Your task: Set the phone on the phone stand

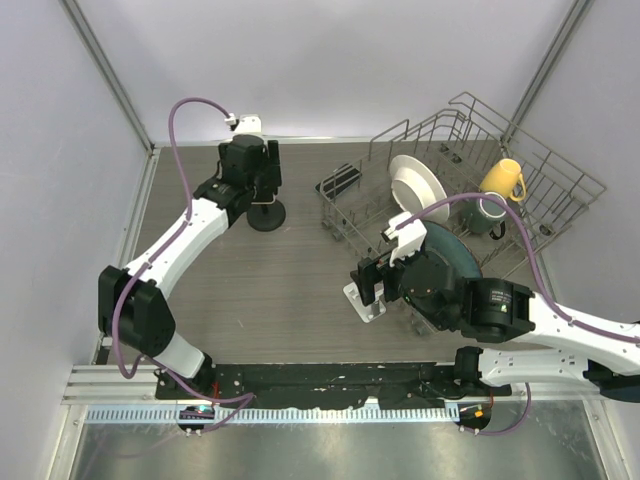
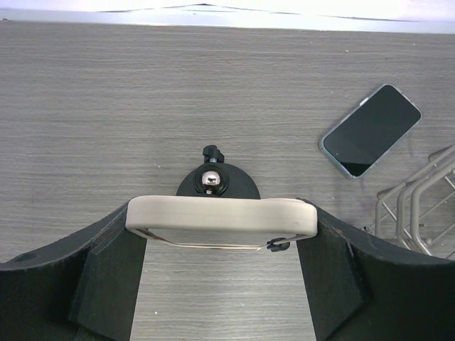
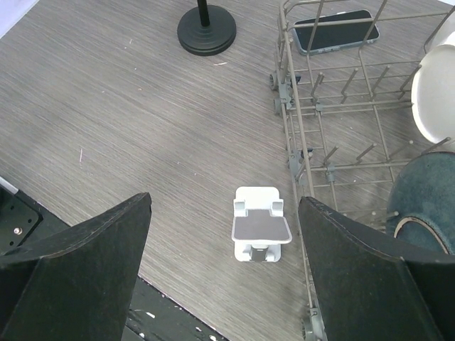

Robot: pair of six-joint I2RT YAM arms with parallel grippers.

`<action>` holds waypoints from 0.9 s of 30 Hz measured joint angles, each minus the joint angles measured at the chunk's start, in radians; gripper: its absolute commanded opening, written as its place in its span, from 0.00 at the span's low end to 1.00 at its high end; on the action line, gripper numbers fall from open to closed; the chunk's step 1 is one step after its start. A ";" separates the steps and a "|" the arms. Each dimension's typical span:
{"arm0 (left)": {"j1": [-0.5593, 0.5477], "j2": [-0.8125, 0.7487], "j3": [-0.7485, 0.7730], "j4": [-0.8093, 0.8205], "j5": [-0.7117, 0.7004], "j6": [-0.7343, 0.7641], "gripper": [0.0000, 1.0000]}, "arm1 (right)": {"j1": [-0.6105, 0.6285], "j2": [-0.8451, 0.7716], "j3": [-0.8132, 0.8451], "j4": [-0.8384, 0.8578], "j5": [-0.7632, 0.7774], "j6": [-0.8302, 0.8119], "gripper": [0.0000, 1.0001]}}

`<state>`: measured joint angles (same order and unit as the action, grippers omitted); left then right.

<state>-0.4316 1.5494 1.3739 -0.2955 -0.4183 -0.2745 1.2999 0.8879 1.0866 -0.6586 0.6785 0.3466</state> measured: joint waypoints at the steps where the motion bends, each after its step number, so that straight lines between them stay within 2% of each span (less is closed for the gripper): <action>1: 0.005 0.000 -0.003 0.006 0.002 0.002 0.00 | 0.000 0.000 0.000 0.000 0.000 0.000 0.90; 13: 0.108 -0.023 -0.042 0.052 0.080 0.051 0.00 | -0.008 0.006 0.000 0.000 -0.005 0.000 0.90; 22: 0.120 -0.029 -0.049 0.059 0.117 0.074 0.00 | -0.014 0.009 0.000 0.000 -0.011 0.001 0.90; 24: 0.121 -0.029 -0.049 0.059 0.124 0.077 0.14 | -0.014 0.009 0.000 0.000 -0.012 0.001 0.90; 25: 0.123 -0.029 -0.049 0.058 0.127 0.077 0.35 | -0.014 0.009 0.000 0.000 -0.013 0.001 0.90; 27: 0.126 -0.031 -0.049 0.054 0.128 0.074 0.54 | -0.014 0.009 0.000 0.000 -0.015 0.002 0.90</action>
<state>-0.3058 1.5188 1.3251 -0.2413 -0.2905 -0.2001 1.2854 0.8970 1.0870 -0.6590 0.6636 0.3481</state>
